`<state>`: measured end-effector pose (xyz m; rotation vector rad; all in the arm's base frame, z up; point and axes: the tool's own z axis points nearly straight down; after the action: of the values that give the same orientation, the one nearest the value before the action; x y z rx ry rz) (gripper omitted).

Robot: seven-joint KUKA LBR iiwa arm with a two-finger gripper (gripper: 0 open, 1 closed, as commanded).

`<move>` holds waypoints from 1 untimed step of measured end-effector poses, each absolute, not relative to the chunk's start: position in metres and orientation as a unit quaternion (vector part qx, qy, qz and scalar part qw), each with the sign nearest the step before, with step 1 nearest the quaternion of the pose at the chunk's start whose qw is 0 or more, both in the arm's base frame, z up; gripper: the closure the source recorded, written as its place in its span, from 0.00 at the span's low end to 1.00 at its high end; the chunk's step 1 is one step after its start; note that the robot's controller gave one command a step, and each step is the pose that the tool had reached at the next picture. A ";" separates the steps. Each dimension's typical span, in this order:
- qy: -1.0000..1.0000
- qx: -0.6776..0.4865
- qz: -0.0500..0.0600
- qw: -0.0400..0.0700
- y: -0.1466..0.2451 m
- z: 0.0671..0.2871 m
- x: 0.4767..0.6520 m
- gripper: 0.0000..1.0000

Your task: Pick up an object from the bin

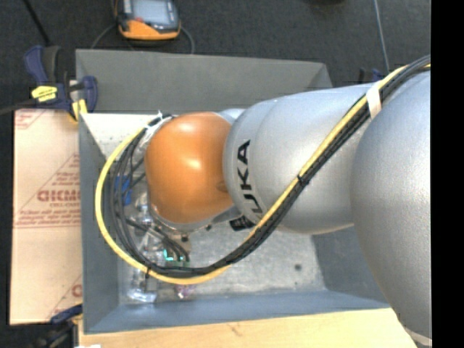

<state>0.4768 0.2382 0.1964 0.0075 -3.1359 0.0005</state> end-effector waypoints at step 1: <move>-1.000 0.029 -0.002 -0.007 0.179 0.086 0.547 0.00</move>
Offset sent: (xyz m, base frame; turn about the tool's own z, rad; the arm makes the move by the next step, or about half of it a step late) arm 0.0701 -0.0643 -0.1264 -0.0527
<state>0.5472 0.1788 0.0855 0.0912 -3.1545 -0.0059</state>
